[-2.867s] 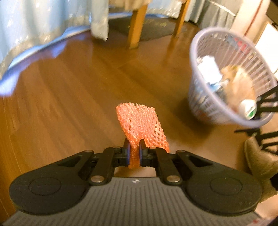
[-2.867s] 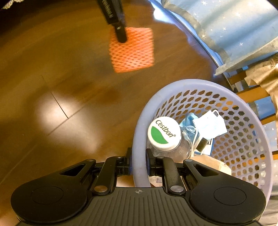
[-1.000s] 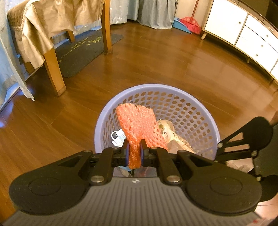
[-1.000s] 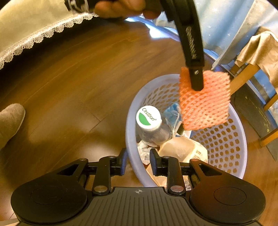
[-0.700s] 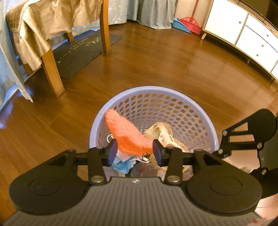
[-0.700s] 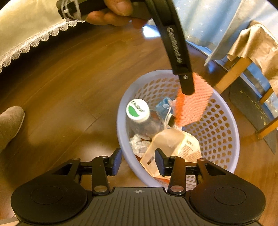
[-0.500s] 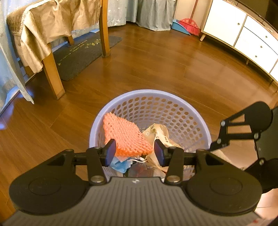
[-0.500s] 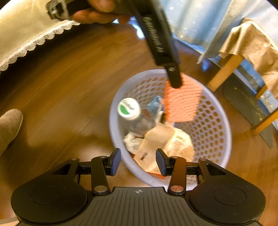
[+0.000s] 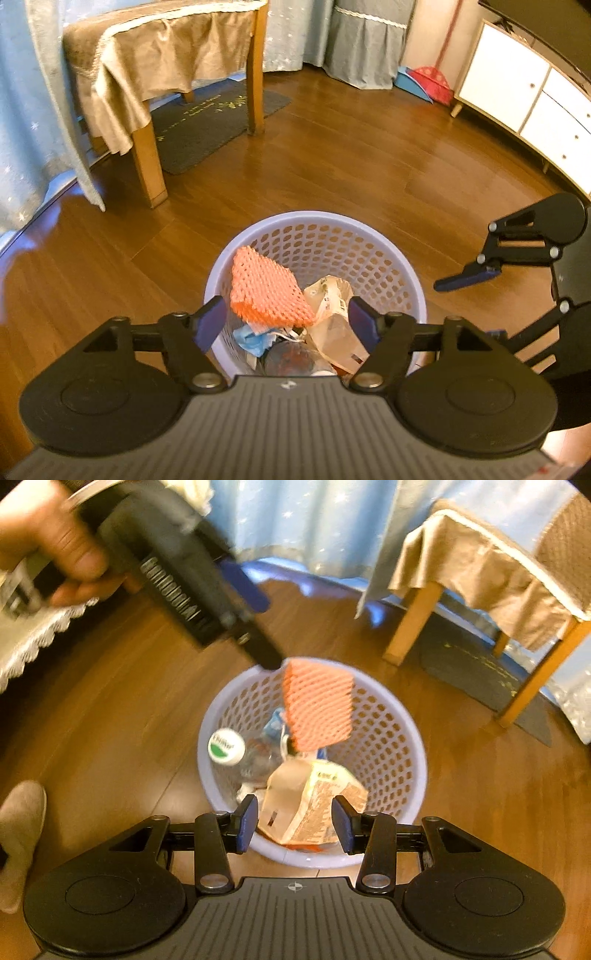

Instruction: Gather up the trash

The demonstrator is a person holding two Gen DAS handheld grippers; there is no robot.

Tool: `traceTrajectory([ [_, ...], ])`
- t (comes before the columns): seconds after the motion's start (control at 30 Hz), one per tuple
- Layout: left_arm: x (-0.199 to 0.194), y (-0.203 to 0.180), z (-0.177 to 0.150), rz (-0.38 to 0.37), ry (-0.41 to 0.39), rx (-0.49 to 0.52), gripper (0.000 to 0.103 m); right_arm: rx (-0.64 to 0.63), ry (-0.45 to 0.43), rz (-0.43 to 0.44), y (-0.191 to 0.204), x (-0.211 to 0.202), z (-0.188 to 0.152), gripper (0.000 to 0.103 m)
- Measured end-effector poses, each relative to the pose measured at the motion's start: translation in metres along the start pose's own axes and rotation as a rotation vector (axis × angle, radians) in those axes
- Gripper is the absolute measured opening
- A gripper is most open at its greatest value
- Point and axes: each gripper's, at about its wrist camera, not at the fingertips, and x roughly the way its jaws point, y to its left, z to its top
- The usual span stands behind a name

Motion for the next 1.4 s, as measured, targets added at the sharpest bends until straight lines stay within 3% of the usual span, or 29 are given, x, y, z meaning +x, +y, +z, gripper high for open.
traceTrajectory([
  [0.17, -0.024, -0.002, -0.009, 0.032, -0.027, -0.025, 0.080, 0.075, -0.013, -0.030, 0.006, -0.017, 0.018, 0.043],
  [0.33, -0.053, -0.001, -0.016, 0.052, -0.048, -0.045, 0.089, 0.163, -0.031, -0.068, 0.017, -0.034, 0.035, 0.053],
  [0.63, -0.108, -0.001, -0.033, 0.081, -0.091, -0.103, 0.102, 0.345, -0.036, -0.094, 0.045, -0.057, 0.049, 0.061],
  [0.73, -0.127, -0.004, -0.042, 0.080, -0.112, -0.137, 0.102, 0.379, -0.048, -0.120, 0.053, -0.068, 0.055, 0.062],
  [1.03, -0.171, -0.021, -0.069, 0.166, -0.134, -0.203, 0.102, 0.460, -0.089, -0.169, 0.071, -0.108, 0.065, 0.064],
  [1.4, -0.196, -0.051, -0.076, 0.206, -0.140, -0.283, 0.102, 0.497, -0.090, -0.162, 0.078, -0.144, 0.052, 0.064],
])
